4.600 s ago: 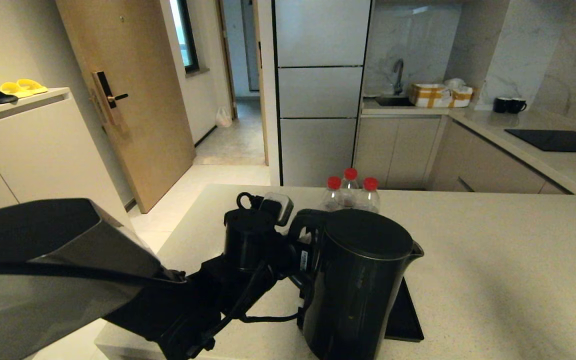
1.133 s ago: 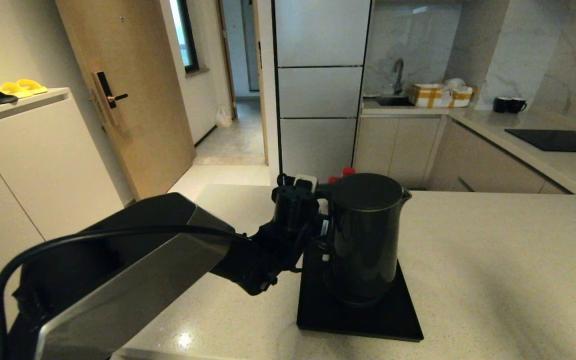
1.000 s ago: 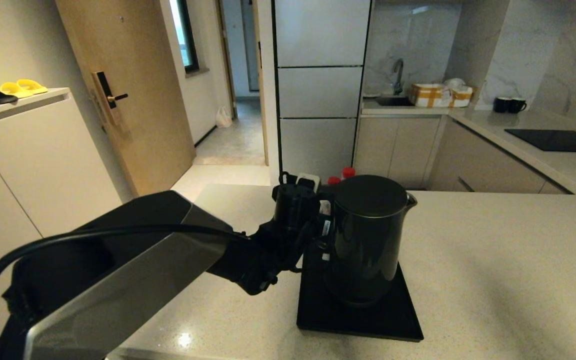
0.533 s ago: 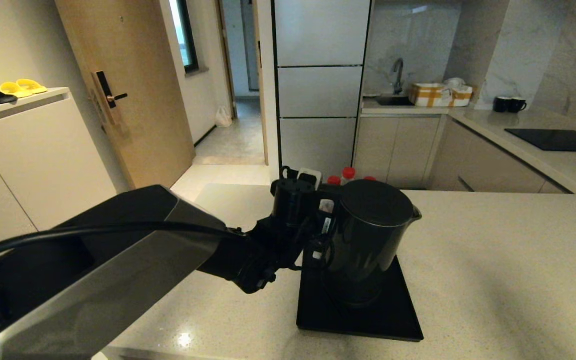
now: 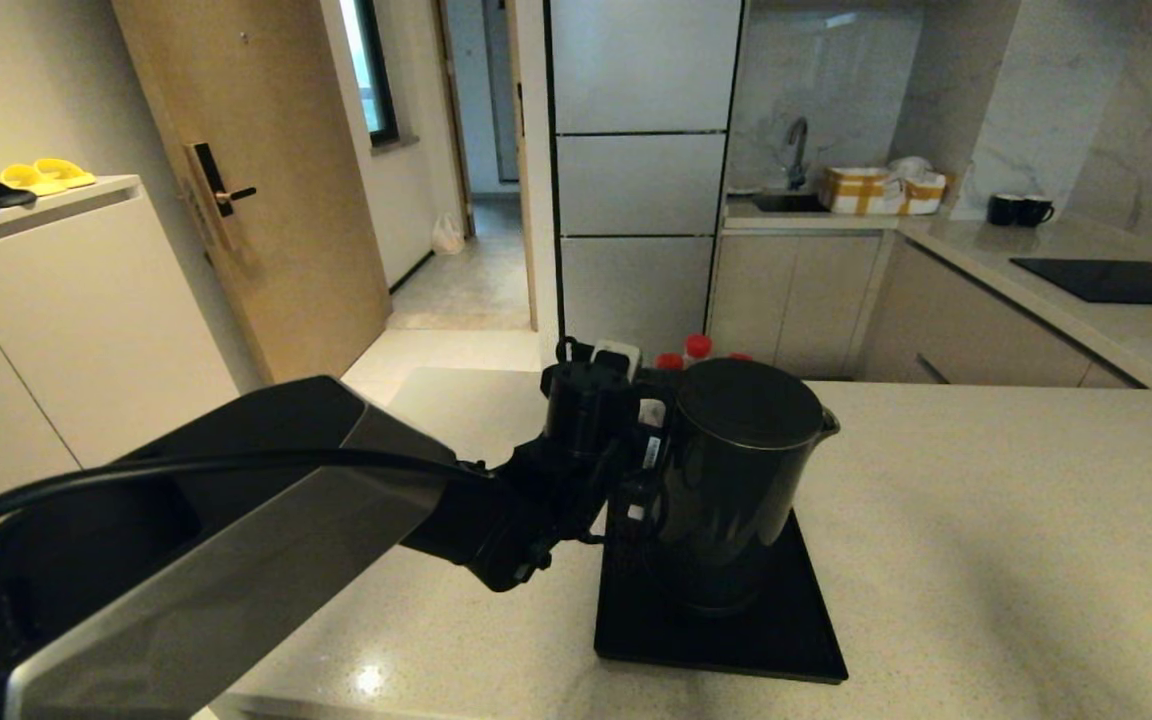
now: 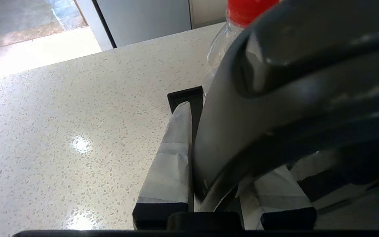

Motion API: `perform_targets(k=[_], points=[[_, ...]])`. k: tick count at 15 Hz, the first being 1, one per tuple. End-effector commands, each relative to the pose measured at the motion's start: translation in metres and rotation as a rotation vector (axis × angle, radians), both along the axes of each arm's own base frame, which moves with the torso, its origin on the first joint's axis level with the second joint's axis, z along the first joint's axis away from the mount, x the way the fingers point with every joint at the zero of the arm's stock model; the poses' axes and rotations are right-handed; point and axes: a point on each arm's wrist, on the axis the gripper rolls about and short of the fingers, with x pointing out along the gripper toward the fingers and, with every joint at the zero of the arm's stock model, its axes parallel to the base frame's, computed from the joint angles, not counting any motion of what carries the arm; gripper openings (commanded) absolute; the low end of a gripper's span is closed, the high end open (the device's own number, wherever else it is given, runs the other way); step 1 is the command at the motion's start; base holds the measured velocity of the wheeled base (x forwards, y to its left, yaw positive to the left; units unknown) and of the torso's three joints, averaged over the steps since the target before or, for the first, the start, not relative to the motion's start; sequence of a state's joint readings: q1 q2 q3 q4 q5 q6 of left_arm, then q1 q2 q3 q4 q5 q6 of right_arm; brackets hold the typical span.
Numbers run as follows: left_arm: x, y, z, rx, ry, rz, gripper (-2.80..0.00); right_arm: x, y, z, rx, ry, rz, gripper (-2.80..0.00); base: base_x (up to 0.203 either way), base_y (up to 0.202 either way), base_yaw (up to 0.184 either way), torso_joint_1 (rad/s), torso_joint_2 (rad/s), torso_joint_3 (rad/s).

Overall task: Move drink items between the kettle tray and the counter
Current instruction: Return the kettle to its original position

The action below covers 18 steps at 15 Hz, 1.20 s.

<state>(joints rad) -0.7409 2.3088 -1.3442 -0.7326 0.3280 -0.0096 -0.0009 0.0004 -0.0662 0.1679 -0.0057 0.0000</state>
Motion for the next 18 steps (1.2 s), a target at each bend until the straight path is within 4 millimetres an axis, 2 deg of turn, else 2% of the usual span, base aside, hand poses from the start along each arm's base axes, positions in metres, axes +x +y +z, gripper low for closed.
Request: perform_targets(k=[1,5,11,13,18], points=[[0.001,-0.002,-0.025,0.029,0.045,0.002,-2.8,0.0,0.0,0.0,0.0,0.001,-0.001,-2.8,0.0,0.0,0.0,0.0,0.0,0.0],[0.0,0.001,-0.035,0.052,0.067,0.007,-2.8,0.0,0.0,0.0,0.0,0.001,-0.001,-2.8,0.0,0.0,0.0,0.0,0.0,0.0],[-0.002,0.003,-0.029,0.062,0.055,0.006,-2.8,0.0,0.0,0.0,0.0,0.001,-0.001,-2.8,0.0,0.0,0.0,0.0,0.0,0.0],[-0.004,0.005,-0.013,0.081,0.02,-0.006,-2.8,0.0,0.0,0.0,0.0,0.001,-0.001,-2.8,0.0,0.0,0.0,0.0,0.0,0.0],[-0.003,0.004,-0.014,0.083,0.018,-0.008,-2.8,0.0,0.0,0.0,0.0,0.001,-0.001,-2.8,0.0,0.0,0.0,0.0,0.0,0.0]])
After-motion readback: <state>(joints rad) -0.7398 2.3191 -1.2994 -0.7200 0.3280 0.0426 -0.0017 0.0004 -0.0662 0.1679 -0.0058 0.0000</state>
